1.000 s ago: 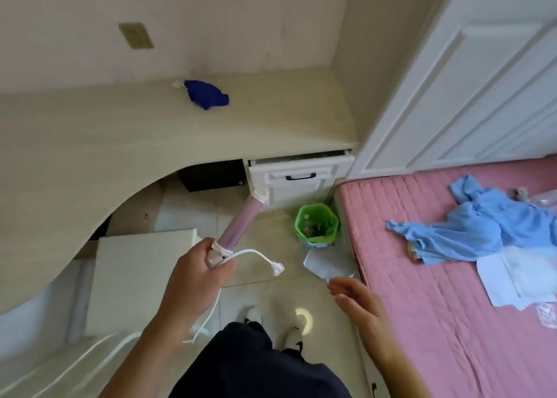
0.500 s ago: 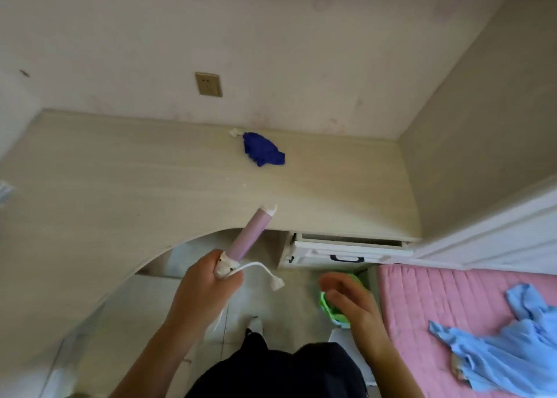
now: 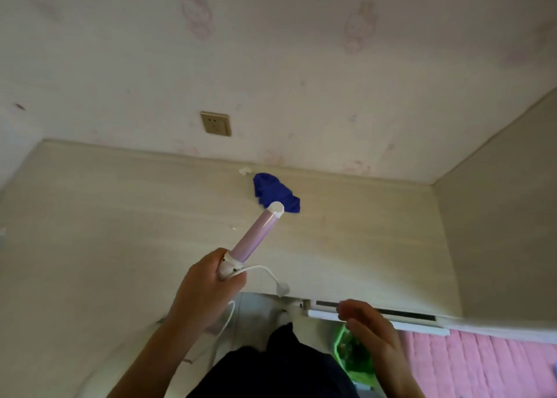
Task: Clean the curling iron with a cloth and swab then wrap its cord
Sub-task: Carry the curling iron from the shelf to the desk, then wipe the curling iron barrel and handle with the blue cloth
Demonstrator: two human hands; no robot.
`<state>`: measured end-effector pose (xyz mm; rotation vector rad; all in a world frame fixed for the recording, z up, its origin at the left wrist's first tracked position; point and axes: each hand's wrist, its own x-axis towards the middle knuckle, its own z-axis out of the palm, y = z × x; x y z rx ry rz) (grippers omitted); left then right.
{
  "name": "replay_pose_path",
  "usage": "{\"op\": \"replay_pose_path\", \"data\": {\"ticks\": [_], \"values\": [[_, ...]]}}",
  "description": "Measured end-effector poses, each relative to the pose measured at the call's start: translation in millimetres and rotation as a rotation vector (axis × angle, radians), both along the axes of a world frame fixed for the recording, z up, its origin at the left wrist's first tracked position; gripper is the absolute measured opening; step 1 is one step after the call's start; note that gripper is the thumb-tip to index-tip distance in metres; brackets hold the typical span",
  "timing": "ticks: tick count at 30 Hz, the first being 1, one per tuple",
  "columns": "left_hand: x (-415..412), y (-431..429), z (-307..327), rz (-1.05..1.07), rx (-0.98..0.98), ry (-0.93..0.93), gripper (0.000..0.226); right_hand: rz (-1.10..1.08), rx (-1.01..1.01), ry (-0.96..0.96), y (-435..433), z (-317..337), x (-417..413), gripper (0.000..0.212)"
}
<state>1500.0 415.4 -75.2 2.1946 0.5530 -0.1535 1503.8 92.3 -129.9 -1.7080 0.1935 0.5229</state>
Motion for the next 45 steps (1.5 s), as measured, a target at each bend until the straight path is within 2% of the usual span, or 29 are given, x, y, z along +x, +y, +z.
{"op": "replay_pose_path", "data": {"ticks": [3,7,16,23,27,30,32,34,36,40,45], "values": [[35,19,3,-0.019,0.035,-0.026,0.015,0.058,0.012,0.024,24,-2,43,0.031],[66,47,11,-0.044,0.011,-0.021,0.018,0.075,0.051,-0.006,57,1,82,0.027],[139,163,7,-0.290,0.150,-0.018,0.022,0.126,-0.022,-0.033,131,-26,129,0.030],[168,220,-81,-0.391,0.367,-0.047,0.033,0.214,-0.210,-0.029,204,-108,161,0.028],[163,218,-162,-0.504,0.423,-0.030,0.039,0.347,-0.334,-0.150,225,-174,178,0.030],[168,218,-221,-0.505,0.451,-0.058,0.054,0.401,-0.421,-0.228,228,-224,177,0.048],[171,218,-253,-0.508,0.477,-0.081,0.046,0.397,-0.437,-0.303,225,-248,171,0.055],[173,219,-281,-0.540,0.506,-0.096,0.039,0.444,-0.545,-0.473,223,-267,164,0.058],[173,220,-300,-0.554,0.497,-0.137,0.045,0.496,-0.681,-0.568,226,-277,160,0.062],[174,221,-320,-0.611,0.514,-0.270,0.063,0.582,-0.896,-0.597,231,-286,156,0.079],[173,232,-327,-0.696,0.579,-0.358,0.091,0.645,-1.041,-0.651,236,-295,152,0.088]]}}
